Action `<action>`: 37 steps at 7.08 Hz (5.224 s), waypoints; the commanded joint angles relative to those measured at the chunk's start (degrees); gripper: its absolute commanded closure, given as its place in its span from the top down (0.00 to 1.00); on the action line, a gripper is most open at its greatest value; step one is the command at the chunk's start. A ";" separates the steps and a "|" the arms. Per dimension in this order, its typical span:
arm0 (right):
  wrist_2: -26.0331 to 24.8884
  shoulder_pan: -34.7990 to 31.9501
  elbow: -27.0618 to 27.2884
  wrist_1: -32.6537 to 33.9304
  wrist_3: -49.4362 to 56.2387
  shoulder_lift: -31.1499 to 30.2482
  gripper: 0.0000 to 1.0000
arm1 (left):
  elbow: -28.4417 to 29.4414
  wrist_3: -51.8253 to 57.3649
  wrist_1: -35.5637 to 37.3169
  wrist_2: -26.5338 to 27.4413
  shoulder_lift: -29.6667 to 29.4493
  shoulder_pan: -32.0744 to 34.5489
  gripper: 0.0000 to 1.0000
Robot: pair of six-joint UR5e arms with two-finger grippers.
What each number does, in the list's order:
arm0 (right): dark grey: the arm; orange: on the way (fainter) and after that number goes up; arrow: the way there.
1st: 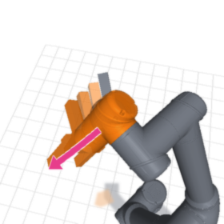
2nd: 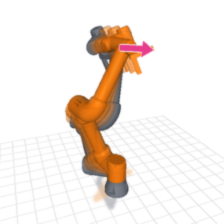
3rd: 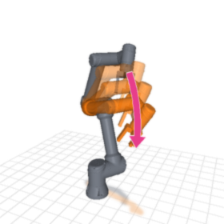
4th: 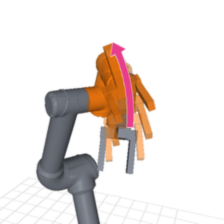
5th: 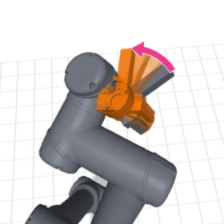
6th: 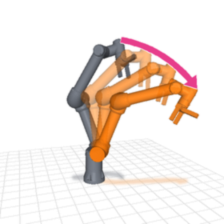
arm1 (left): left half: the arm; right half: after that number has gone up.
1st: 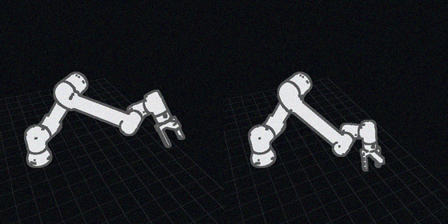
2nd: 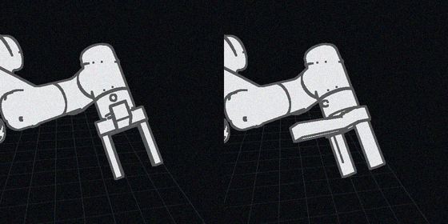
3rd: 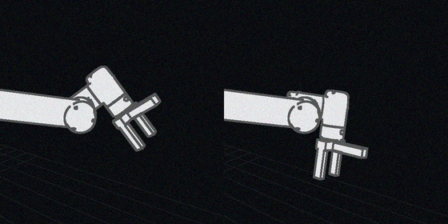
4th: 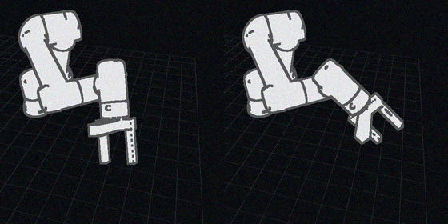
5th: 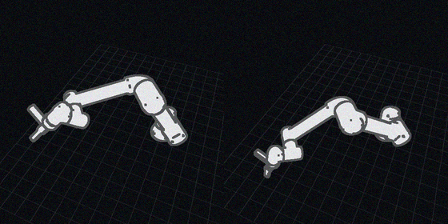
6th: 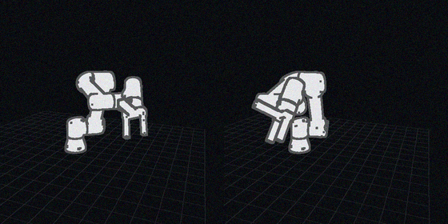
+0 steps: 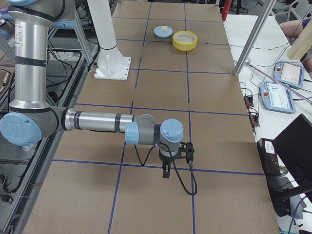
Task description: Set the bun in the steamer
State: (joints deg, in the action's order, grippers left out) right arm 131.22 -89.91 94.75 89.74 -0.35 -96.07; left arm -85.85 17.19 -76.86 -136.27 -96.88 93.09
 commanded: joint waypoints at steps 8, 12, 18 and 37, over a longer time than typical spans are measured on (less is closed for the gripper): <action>0.00 0.00 0.00 0.00 0.00 0.00 1.00 | -8.27 -5.23 -10.28 2.68 3.37 -2.37 1.00; 0.00 0.00 0.00 0.00 0.00 0.00 1.00 | -13.81 -35.24 -22.24 9.83 3.37 -26.16 0.89; 0.00 0.00 0.00 0.00 0.00 0.00 1.00 | -17.78 -53.92 -54.67 18.84 19.87 -42.02 0.95; 0.00 0.00 0.00 0.00 0.00 0.00 1.00 | -16.61 -57.71 -54.53 17.46 16.55 -48.63 0.41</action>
State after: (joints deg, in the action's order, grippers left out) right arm 131.22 -89.91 94.75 89.74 -0.35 -96.06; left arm -100.19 -40.47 -131.37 -117.64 -80.16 44.14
